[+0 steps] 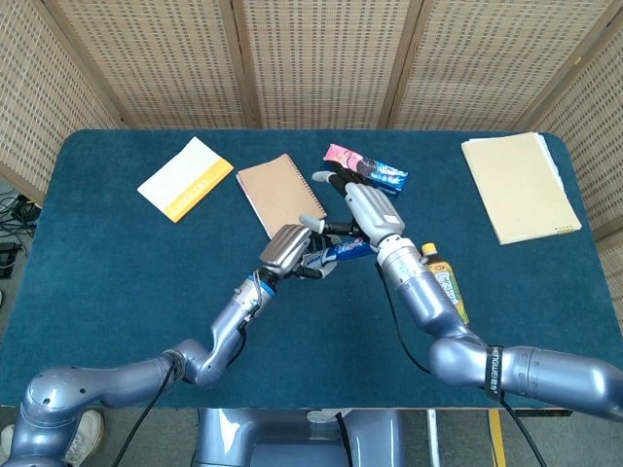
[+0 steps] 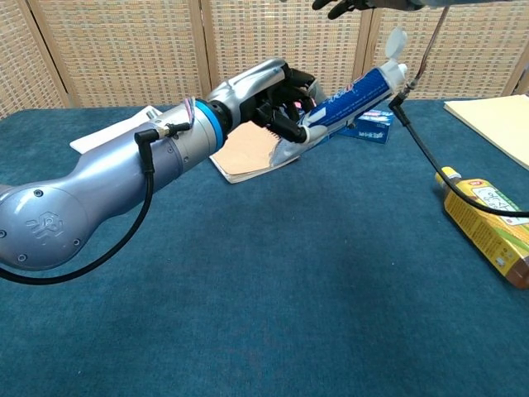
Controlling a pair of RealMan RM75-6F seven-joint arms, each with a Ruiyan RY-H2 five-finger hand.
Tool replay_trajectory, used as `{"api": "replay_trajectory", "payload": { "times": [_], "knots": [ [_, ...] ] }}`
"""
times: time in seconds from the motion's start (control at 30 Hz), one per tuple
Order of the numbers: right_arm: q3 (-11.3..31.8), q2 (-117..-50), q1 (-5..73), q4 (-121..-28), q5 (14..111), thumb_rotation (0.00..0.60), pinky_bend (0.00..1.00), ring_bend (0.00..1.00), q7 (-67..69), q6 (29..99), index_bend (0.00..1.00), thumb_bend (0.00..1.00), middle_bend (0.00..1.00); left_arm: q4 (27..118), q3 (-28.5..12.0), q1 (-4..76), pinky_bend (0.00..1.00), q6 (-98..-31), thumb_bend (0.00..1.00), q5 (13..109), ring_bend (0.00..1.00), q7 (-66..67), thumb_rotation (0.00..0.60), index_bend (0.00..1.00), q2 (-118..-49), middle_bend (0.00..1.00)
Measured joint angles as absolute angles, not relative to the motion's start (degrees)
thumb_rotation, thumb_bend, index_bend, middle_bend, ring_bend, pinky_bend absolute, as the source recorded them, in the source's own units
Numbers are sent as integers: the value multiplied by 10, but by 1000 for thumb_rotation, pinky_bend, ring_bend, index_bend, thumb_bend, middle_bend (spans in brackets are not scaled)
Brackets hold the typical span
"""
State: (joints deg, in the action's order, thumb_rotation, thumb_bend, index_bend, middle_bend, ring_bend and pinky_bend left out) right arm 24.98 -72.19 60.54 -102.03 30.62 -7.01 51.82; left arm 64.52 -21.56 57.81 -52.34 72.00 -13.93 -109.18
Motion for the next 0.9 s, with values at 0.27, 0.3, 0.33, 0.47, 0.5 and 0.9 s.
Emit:
{"api": "replay_trajectory", "payload": {
  "times": [0.27,0.3,0.33,0.47,0.5,0.9],
  "knots": [
    [247,-738,617,-1014,300,27,0,0,-81,531,180,0,66,654,-221,584,530,-524,563,709,522,-124,600,749,-1091,578],
    [246,-740,616,-1012,299,21,0,0,-80,532,179,0,66,654,-221,583,530,-525,563,709,523,-125,600,750,-1091,579],
    [246,-741,615,-1011,298,21,0,0,-78,532,178,0,66,653,-221,583,530,-528,563,709,525,-128,600,751,-1092,581],
    [241,-747,610,-1000,297,23,0,0,-72,531,178,0,65,653,-221,582,531,-533,563,712,526,-134,600,752,-1094,582],
    [240,-748,609,-997,297,22,0,0,-71,531,177,0,64,654,-220,582,531,-535,562,714,526,-136,600,752,-1094,582],
    [243,-731,585,-994,306,22,0,0,-47,526,164,0,61,662,-220,576,531,-552,567,722,526,-162,600,754,-1092,583]
  ]
}}
